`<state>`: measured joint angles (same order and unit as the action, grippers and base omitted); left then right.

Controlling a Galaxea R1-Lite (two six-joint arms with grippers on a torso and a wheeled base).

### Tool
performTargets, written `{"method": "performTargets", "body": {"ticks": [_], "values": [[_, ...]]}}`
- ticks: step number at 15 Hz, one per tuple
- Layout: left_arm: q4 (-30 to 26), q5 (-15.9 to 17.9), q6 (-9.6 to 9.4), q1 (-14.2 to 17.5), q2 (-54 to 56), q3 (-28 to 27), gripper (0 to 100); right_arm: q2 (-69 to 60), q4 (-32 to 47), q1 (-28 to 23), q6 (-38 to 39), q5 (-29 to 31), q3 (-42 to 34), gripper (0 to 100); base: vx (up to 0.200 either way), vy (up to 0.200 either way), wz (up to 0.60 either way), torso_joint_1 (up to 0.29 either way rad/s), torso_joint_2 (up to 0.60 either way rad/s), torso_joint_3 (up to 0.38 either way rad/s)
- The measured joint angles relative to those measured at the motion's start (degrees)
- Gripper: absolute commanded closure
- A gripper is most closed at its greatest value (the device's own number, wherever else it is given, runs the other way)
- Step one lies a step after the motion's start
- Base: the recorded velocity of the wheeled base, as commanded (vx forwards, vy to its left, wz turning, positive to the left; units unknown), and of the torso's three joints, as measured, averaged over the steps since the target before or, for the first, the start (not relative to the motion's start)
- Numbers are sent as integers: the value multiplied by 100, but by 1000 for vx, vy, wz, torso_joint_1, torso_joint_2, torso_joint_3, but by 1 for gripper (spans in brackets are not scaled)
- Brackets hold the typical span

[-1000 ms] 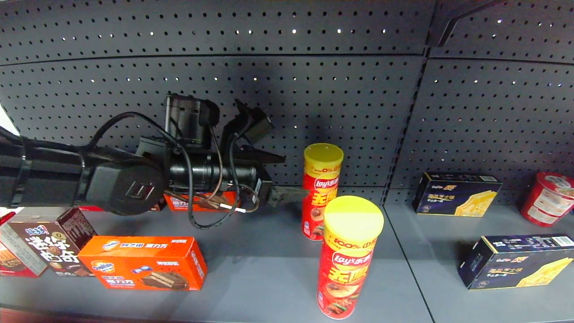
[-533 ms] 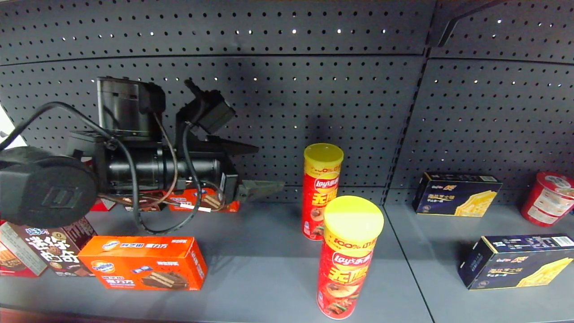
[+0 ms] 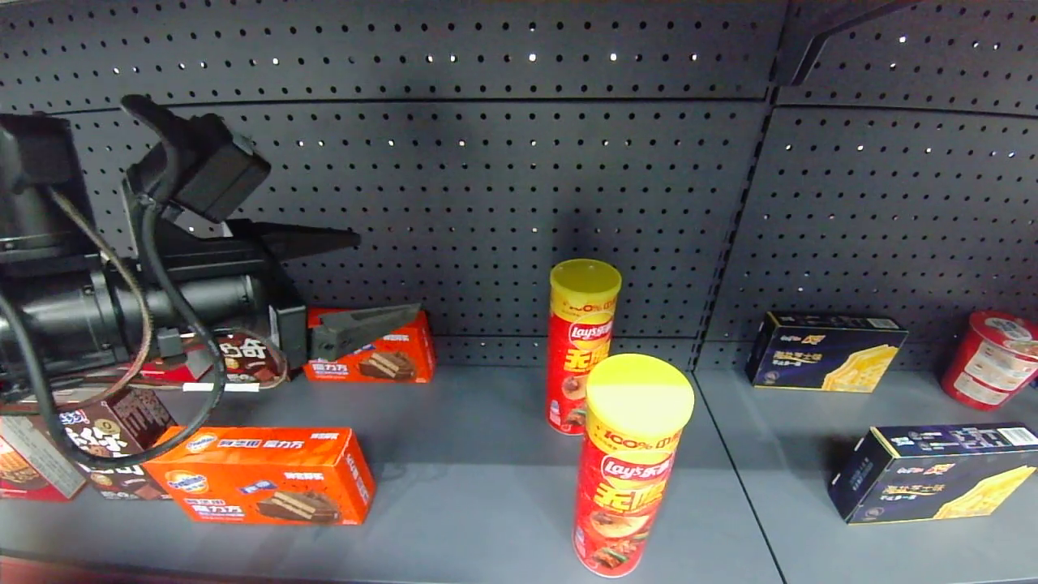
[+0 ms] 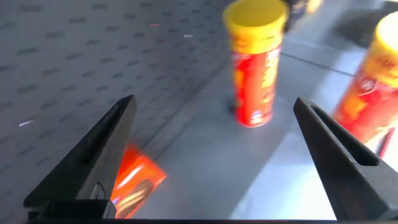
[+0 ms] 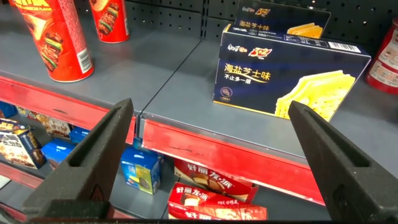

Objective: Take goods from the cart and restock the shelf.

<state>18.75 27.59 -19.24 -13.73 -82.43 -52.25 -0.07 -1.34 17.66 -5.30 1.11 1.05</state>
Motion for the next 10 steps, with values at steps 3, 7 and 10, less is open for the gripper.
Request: {"method": "performTargets", "body": {"ticks": [3,7,10], "values": [[167,-471,33,50,506,655,0,0,-5,5,-9,-5,0,0,0,0,0,0,0,0],[460,-529,93,286,1126,1590,0,0,-5,0,-5,-5,0,0,0,0,0,0,0,0],[486,-606,340,413,1537,1824,0,0,-5,0,5,-5,0,0,0,0,0,0,0,0]]}}
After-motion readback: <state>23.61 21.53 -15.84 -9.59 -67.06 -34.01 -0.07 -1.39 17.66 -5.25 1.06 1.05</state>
